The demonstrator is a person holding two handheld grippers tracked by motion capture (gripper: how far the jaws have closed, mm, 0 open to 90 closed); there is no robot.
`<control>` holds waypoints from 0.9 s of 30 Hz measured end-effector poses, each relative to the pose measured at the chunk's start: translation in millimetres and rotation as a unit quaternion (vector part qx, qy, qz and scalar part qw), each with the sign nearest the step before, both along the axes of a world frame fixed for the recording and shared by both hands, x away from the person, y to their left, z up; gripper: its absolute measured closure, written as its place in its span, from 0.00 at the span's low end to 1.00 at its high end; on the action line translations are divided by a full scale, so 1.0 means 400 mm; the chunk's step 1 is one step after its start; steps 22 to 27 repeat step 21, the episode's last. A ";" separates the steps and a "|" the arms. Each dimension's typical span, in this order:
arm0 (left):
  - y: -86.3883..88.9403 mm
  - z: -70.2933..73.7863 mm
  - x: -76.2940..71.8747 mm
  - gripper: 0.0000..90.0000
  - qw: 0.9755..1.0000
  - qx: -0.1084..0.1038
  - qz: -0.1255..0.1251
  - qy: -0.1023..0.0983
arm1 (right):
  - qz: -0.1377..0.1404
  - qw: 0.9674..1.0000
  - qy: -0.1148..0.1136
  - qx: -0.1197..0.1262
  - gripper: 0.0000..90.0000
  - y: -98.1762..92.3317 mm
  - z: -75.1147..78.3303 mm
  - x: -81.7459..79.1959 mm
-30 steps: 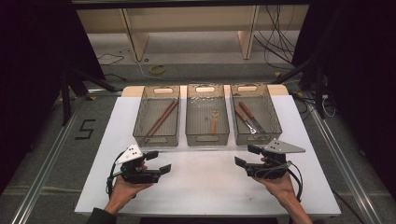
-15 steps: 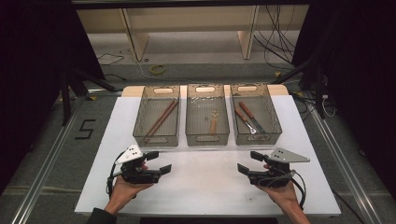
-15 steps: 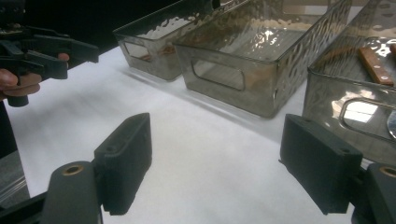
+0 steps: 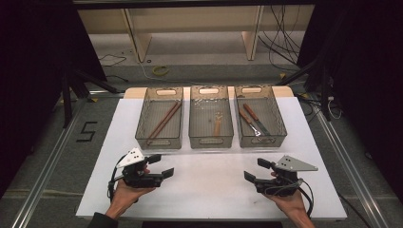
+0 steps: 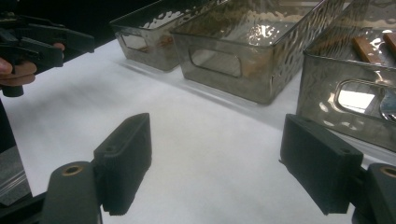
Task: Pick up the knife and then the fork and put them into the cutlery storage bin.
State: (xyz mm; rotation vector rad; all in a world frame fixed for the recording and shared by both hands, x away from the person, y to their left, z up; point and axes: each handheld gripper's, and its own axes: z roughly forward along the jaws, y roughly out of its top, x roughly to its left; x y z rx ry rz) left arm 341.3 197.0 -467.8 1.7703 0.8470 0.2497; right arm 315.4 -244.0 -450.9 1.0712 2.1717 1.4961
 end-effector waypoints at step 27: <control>-0.002 -0.001 0.004 0.21 1.000 0.002 0.001 0.001 | -0.010 1.000 0.004 -0.007 0.29 -0.008 -0.006 0.014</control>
